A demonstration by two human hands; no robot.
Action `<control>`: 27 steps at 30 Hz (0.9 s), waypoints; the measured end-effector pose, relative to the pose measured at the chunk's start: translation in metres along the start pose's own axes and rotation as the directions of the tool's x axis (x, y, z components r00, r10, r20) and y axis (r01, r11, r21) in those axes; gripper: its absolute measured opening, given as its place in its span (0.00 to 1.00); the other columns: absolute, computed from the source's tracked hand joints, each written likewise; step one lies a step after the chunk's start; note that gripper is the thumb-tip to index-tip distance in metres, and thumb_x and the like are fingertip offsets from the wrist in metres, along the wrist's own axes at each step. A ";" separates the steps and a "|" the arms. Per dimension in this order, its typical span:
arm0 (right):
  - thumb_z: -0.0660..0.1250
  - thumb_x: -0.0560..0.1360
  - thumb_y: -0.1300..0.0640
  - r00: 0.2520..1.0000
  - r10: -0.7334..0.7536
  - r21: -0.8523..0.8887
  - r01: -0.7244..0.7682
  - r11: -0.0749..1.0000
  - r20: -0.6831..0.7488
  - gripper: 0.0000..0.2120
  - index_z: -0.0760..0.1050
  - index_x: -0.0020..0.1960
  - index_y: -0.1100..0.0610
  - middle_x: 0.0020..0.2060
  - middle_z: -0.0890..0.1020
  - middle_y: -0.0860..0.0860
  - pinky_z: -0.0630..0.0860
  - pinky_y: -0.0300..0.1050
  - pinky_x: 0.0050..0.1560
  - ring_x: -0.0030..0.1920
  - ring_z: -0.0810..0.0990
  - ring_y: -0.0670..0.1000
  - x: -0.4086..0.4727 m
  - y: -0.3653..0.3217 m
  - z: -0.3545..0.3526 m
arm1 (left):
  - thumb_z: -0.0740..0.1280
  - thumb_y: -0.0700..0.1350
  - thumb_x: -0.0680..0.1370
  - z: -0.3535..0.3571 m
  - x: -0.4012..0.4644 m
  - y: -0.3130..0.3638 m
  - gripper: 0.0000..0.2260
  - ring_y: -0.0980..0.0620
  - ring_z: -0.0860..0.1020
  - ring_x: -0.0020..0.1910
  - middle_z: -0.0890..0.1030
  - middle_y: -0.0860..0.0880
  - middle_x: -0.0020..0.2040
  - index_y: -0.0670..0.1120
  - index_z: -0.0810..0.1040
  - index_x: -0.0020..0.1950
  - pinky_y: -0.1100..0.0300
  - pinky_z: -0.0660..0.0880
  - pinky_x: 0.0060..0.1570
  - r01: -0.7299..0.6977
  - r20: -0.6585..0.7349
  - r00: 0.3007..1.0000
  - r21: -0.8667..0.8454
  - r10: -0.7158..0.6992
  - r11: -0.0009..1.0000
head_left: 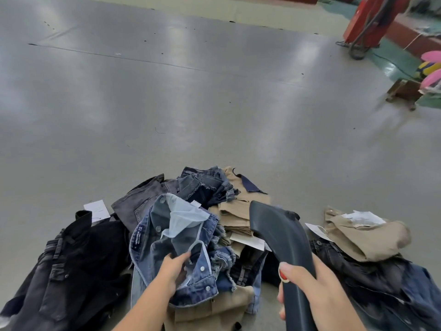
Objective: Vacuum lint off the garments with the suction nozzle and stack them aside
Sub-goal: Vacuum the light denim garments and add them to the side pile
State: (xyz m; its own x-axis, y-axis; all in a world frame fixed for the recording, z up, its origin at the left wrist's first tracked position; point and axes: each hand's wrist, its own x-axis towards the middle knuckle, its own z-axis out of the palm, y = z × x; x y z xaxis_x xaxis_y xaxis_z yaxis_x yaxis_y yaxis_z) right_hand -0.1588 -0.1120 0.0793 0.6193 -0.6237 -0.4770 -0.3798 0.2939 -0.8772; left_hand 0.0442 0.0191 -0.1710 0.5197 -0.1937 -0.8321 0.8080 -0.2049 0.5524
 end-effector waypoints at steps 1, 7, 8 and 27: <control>0.68 0.73 0.61 1.000 0.001 -0.015 -0.001 1.000 0.002 0.08 0.76 0.53 0.57 0.26 0.76 0.60 0.74 0.42 0.25 0.25 0.76 0.55 0.001 0.002 0.000 | 0.71 0.40 0.76 0.002 0.000 0.003 0.17 0.46 0.77 0.37 0.80 0.42 0.43 0.37 0.73 0.63 0.56 0.73 0.36 -0.009 0.019 1.000 0.014 0.009 1.000; 0.74 0.65 0.55 0.998 -0.039 0.089 0.034 0.995 0.053 0.18 0.76 0.53 0.56 0.26 0.77 0.59 0.74 0.40 0.26 0.25 0.77 0.55 0.002 0.007 0.010 | 0.74 0.42 0.72 0.032 -0.020 0.040 0.11 0.49 0.69 0.27 0.73 0.44 0.29 0.41 0.72 0.38 0.61 0.65 0.29 -0.191 -0.017 0.980 0.165 0.197 0.968; 0.74 0.64 0.53 0.995 -0.067 0.124 0.057 0.991 0.073 0.21 0.75 0.55 0.55 0.26 0.77 0.59 0.74 0.41 0.27 0.26 0.77 0.55 0.001 0.010 0.015 | 0.73 0.41 0.72 0.038 -0.030 0.047 0.10 0.49 0.70 0.29 0.73 0.44 0.30 0.41 0.72 0.38 0.60 0.66 0.31 -0.220 -0.028 0.974 0.120 0.224 0.968; 0.71 0.65 0.53 0.958 -0.273 0.416 0.285 0.864 -0.090 0.15 0.73 0.46 0.61 0.29 0.77 0.56 0.75 0.44 0.26 0.26 0.75 0.52 0.025 -0.015 0.005 | 0.66 0.53 0.78 0.019 -0.186 0.114 0.14 0.43 0.82 0.47 0.83 0.43 0.48 0.45 0.78 0.58 0.44 0.79 0.50 -0.513 0.101 0.858 0.177 0.503 0.840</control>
State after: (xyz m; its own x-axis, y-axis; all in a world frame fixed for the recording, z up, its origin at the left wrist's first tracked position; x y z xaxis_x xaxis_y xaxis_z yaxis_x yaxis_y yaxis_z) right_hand -0.1341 -0.1281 0.0799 0.6347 -0.7429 -0.2128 0.1342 0.3771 -0.9164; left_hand 0.0341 0.0140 0.0480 0.8244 -0.3666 -0.4313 0.3627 -0.2429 0.8997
